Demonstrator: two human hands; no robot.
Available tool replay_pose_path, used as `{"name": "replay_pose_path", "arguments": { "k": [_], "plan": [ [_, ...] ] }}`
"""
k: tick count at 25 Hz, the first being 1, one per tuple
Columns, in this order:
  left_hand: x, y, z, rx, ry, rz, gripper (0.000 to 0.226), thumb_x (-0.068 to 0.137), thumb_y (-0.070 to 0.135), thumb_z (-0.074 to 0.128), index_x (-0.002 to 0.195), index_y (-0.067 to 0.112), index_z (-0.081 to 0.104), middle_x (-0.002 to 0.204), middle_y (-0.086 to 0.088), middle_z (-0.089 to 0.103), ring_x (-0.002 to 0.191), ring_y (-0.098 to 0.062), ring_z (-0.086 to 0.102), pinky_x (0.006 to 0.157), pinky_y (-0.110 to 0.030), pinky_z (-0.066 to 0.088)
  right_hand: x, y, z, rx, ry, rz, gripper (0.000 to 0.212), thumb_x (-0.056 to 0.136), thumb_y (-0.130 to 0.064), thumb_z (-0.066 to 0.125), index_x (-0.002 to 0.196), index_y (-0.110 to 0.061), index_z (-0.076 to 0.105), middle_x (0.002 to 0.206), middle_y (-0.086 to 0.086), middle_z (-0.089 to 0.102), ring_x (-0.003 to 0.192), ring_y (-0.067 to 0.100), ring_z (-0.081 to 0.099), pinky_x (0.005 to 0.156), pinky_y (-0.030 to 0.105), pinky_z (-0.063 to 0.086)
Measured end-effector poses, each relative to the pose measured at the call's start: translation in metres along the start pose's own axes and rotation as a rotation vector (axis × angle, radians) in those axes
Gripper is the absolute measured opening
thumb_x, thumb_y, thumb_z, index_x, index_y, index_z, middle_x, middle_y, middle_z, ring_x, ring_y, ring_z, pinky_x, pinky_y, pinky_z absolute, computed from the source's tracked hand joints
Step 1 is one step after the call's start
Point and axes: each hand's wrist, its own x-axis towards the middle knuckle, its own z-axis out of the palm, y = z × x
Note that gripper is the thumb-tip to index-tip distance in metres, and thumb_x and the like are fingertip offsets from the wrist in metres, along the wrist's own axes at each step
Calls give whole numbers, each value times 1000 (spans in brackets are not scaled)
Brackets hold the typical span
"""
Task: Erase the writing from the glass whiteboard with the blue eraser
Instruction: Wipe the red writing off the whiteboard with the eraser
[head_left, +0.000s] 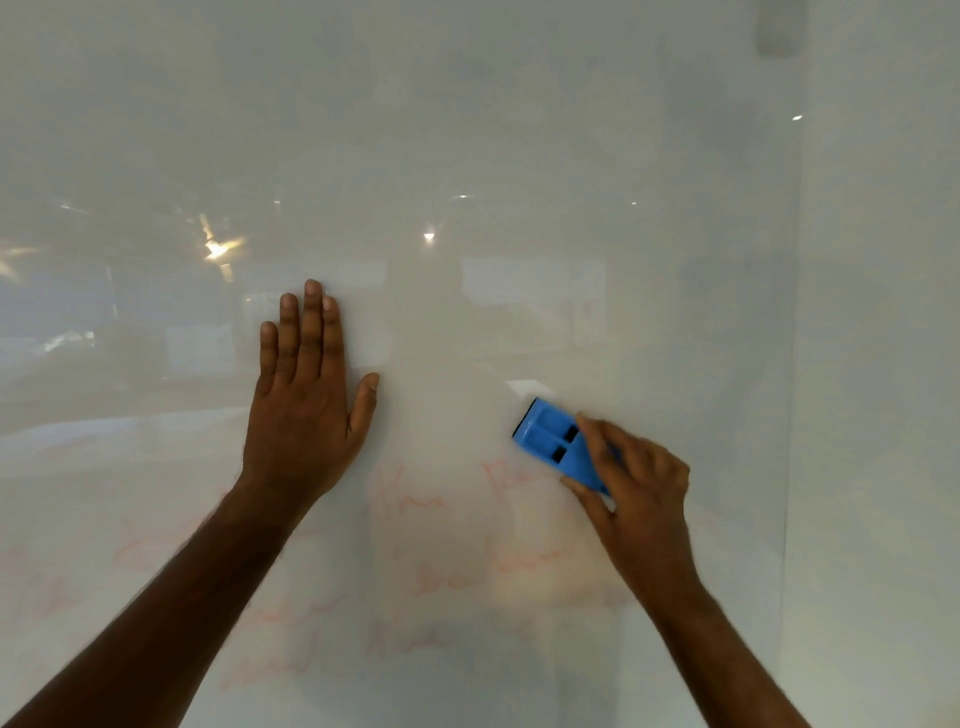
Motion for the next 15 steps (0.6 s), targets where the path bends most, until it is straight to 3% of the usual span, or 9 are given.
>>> {"name": "replay_pose_path", "arguments": {
  "k": [4, 7, 11, 15],
  "plan": [
    [0, -2, 2, 1, 8, 7, 82, 113, 48, 32, 172, -3, 7, 182, -21, 0, 170, -37, -2, 138, -55, 7, -35, 26, -2, -117, -63, -223, 52, 110, -52, 35, 155, -27, 40, 141, -2, 58, 113, 24, 59, 96, 46, 41],
    [-1, 0, 3, 10, 20, 7, 81, 113, 47, 33, 172, -3, 8, 182, -21, 1, 170, -38, -1, 138, -56, 8, -21, 44, -10, -123, -31, -159, 54, 106, -51, 42, 154, -26, 42, 140, 1, 59, 112, 27, 60, 97, 45, 40],
    [-1, 1, 3, 9, 26, 1, 82, 113, 48, 33, 172, -2, 8, 182, -21, 2, 170, -39, 0, 138, -56, 9, 27, 15, -12, -52, 47, -65, 62, 99, -51, 56, 156, -28, 43, 142, -5, 56, 116, 24, 53, 99, 41, 36],
    [-1, 0, 3, 3, 18, -2, 83, 113, 52, 31, 173, -1, 7, 182, -20, 2, 170, -37, -1, 139, -52, 4, 33, -35, 5, -32, 38, -150, 57, 99, -52, 56, 152, -29, 49, 141, -5, 58, 110, 24, 55, 93, 46, 42]
  ]
}}
